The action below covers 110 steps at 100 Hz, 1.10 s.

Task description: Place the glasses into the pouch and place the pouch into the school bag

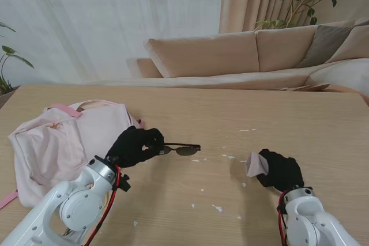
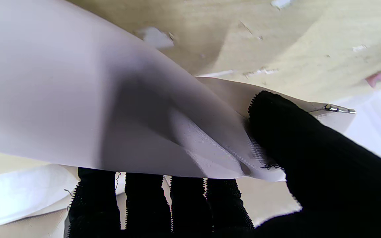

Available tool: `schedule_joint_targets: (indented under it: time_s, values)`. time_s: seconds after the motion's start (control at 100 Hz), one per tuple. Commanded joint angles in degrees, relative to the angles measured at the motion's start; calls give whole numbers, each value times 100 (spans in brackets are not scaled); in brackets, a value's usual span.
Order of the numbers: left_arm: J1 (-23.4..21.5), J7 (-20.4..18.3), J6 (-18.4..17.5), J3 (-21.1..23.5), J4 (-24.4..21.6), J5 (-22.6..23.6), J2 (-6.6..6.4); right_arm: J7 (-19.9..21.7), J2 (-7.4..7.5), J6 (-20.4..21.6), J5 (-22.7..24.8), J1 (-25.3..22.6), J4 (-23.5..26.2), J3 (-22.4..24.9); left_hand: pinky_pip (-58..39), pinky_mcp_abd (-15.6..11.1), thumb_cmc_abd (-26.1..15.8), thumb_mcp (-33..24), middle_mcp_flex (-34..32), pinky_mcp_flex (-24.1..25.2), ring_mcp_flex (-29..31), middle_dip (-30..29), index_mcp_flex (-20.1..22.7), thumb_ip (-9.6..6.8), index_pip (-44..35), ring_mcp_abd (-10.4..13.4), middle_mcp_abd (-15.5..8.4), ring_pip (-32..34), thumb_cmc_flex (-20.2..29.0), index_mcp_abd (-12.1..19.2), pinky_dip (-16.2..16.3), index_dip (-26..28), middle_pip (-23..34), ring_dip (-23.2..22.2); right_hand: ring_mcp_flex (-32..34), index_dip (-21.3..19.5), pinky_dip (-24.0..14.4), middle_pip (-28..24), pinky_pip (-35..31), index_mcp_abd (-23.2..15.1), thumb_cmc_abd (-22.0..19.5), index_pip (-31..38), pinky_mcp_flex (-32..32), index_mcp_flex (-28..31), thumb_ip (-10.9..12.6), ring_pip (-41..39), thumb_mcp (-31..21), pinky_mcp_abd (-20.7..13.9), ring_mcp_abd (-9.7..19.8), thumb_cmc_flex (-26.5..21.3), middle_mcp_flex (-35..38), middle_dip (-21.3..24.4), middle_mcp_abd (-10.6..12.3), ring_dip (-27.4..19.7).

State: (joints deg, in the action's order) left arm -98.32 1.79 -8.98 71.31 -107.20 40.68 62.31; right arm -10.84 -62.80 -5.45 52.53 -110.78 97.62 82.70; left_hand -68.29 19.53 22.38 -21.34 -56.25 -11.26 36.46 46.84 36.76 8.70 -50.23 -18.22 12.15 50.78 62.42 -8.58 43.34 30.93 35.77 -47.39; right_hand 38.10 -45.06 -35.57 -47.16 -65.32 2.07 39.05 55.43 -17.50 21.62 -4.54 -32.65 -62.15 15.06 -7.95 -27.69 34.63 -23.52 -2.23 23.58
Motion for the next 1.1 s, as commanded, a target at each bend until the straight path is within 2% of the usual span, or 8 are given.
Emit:
schedule_joint_targets:
  time_s: [0.0, 0.26, 0.51, 0.62, 0.76, 1.09]
  values:
    - [-39, -99, -36, 12, -68, -25, 28, 20, -41, 106, -15, -55, 213, 0, -149, 115, -102, -773, -312, 7, 104, 137, 218, -145, -728, -81, -35, 125, 513, 432, 70, 254, 268, -146, 131, 87, -100, -108, -268, -212, 12, 206, -27, 241, -121, -107, -326, 52, 104, -221, 90, -47, 78, 118]
    - [-67, -178, -77, 111, -136, -148, 27, -155, -43, 376, 179, 65, 630, -184, -163, 133, -107, -767, -319, -16, 137, 121, 217, -143, -709, -92, -17, 140, 501, 417, 72, 243, 269, -147, 127, 162, -118, -105, -309, -209, 25, 256, -47, 246, -139, -114, -324, 52, 100, -208, 97, -53, 81, 131]
    - [-203, -418, 27, 393, -262, -400, 14, -199, -1, 547, 416, 653, 628, -751, -255, 186, -132, -733, -345, -131, 248, 63, 219, -142, -655, -145, 51, 215, 486, 320, 98, 184, 311, -158, 154, 178, -126, -78, -325, -201, 9, 243, -82, 243, -89, -94, -335, 41, 125, -158, 100, -48, 103, 126]
    - [-302, -617, 147, 565, -347, -591, -1, -218, 5, 553, 447, 946, 549, -1026, -341, 234, -161, -694, -351, -193, 312, 38, 208, -145, -629, -180, 98, 287, 492, 248, 128, 150, 379, -176, 153, 178, -126, -69, -325, -217, 9, 237, -84, 243, -81, -81, -341, 41, 125, -145, 101, -48, 101, 122]
    - [-445, -804, 466, 739, -501, -812, -6, -242, 15, 558, 512, 1279, 425, -1370, -498, 311, -184, -617, -371, -302, 410, -35, 203, -164, -615, -245, 155, 405, 523, 151, 183, 102, 502, -204, 160, 173, -126, -61, -326, -217, 12, 233, -96, 244, -73, -77, -350, 30, 132, -142, 94, -50, 114, 123]
    - [-610, -1402, 990, 1039, -793, -1871, -36, -552, 46, 539, 914, 1813, 88, -1992, -577, 328, -214, -584, -346, -297, 406, -65, 167, -170, -621, -284, 207, 461, 561, 34, 211, 76, 573, -216, 178, 133, -118, -55, -327, -227, 3, 218, -141, 238, -26, -62, -377, 16, 152, -51, 93, -54, 129, 117]
